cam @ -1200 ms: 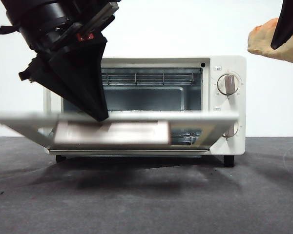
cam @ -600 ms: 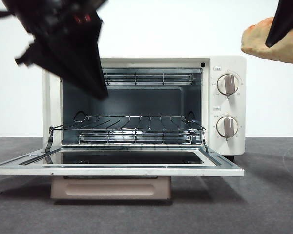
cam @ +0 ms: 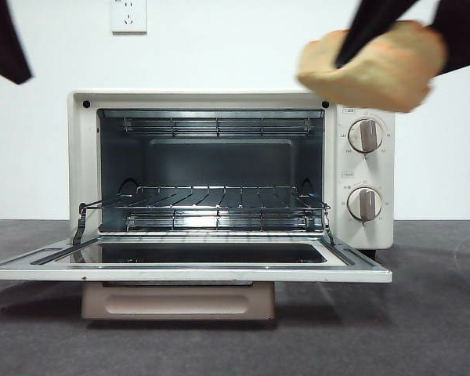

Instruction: The left arm flap open the oven, the right arm pick bread and place it into oven, the left arm flap close the oven

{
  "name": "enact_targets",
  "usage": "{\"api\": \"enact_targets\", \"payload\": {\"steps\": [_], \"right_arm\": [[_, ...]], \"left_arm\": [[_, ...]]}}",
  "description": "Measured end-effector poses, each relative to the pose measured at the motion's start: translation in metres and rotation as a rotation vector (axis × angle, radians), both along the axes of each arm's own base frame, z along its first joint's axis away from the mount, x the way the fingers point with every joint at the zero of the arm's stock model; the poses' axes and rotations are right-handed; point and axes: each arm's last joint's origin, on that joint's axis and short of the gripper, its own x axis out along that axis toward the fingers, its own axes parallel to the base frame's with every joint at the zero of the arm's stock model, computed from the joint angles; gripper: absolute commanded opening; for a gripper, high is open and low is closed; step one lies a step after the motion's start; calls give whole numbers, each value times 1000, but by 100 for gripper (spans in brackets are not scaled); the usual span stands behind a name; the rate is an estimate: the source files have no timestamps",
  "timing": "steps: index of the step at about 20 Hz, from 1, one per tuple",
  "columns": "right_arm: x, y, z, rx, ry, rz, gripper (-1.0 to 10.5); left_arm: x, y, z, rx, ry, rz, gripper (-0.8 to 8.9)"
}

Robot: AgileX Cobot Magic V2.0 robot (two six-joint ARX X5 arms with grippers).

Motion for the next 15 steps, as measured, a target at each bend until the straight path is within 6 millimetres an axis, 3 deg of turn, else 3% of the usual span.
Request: {"api": "enact_targets", "payload": {"steps": [4,15], "right_arm": [[13,32,-15,-9,51,41,198],[64,90,-29,-73,49,-14,198]], "left_arm": [[-21,19,-4,57,16,69,16],[-41,31,3,29,-46,78,16]]}}
